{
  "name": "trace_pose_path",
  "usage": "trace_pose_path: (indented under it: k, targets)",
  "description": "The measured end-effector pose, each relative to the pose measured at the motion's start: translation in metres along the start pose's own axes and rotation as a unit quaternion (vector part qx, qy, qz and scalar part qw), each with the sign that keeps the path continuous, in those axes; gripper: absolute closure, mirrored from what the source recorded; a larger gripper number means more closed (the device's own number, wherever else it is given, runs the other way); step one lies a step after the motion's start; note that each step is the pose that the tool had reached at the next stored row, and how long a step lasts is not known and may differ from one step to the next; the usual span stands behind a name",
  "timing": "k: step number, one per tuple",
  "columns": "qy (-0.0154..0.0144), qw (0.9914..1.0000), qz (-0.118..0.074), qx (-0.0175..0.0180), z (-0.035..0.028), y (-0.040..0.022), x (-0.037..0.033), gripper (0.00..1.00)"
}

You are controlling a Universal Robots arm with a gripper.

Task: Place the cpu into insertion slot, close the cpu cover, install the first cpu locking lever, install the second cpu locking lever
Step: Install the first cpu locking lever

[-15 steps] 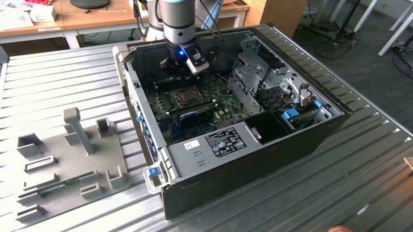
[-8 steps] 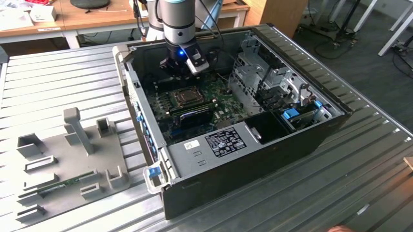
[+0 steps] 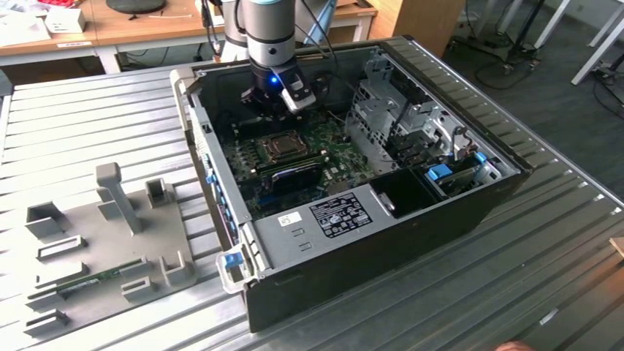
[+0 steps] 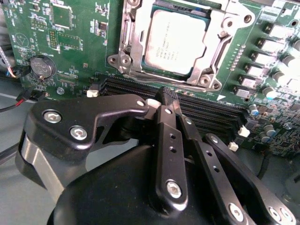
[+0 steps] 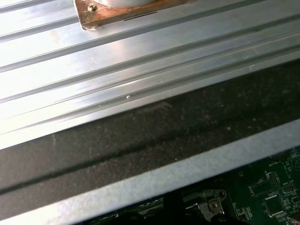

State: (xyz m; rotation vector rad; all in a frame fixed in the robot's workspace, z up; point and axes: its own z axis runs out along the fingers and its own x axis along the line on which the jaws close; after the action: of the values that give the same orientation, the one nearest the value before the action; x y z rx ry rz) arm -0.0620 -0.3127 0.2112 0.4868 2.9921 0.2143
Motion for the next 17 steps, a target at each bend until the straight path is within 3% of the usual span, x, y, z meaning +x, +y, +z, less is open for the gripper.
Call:
trace_pose_path:
  k: [17]
  targets:
    - [0.0033, 0.99999, 0.0, 0.0019, 0.0001, 0.0001, 0.0, 0.9]
